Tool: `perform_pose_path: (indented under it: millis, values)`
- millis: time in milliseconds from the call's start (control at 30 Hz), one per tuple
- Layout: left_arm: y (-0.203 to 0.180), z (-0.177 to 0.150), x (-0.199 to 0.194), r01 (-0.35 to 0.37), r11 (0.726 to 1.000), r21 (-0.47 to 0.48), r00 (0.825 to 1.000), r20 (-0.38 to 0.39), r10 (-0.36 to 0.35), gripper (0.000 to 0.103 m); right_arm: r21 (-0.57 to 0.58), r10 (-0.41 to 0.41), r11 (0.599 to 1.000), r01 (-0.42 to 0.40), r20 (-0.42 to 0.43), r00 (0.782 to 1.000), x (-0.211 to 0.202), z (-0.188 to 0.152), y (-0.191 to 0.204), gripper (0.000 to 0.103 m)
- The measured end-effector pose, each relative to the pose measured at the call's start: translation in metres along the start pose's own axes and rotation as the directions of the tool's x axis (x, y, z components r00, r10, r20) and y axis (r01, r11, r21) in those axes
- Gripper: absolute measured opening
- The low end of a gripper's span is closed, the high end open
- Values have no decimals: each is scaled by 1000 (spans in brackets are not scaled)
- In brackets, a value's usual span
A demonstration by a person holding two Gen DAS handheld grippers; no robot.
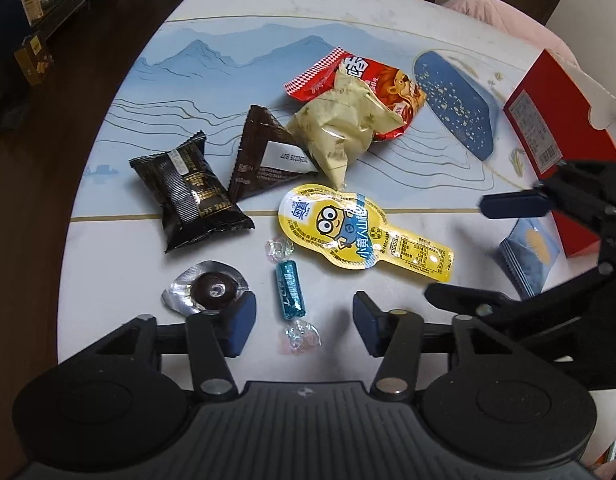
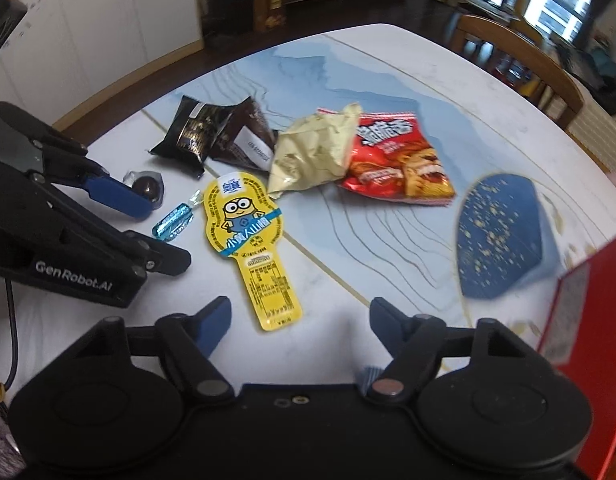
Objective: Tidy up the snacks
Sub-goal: 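Grasp the blue twist candy with left tool while right tool grasps the yellow Minion lollipop pack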
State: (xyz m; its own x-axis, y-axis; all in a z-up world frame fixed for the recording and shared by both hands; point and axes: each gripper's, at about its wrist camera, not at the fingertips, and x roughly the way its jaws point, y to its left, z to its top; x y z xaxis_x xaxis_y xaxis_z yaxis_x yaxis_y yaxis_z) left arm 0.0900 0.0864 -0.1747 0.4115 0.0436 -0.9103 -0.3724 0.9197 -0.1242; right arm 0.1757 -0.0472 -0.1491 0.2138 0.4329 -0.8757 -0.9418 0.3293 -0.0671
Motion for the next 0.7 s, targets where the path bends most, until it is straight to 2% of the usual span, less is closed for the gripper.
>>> perform_pose_path:
  millis: [167,333,700]
  values:
    - [-2,3,2,-6,1000,18,1000,11,6,36,-60,12,998,-13,-5,1000,14,10,3,67]
    - [-2,4,3,-6,999,31,1000,22,5,18,-84,26,996,-27,-9,1000,23,18,3,65]
    - [17,5,-6,9,999,-49,999,48,-7,11,-131,88,988,-87,3,996,32,33,14,65]
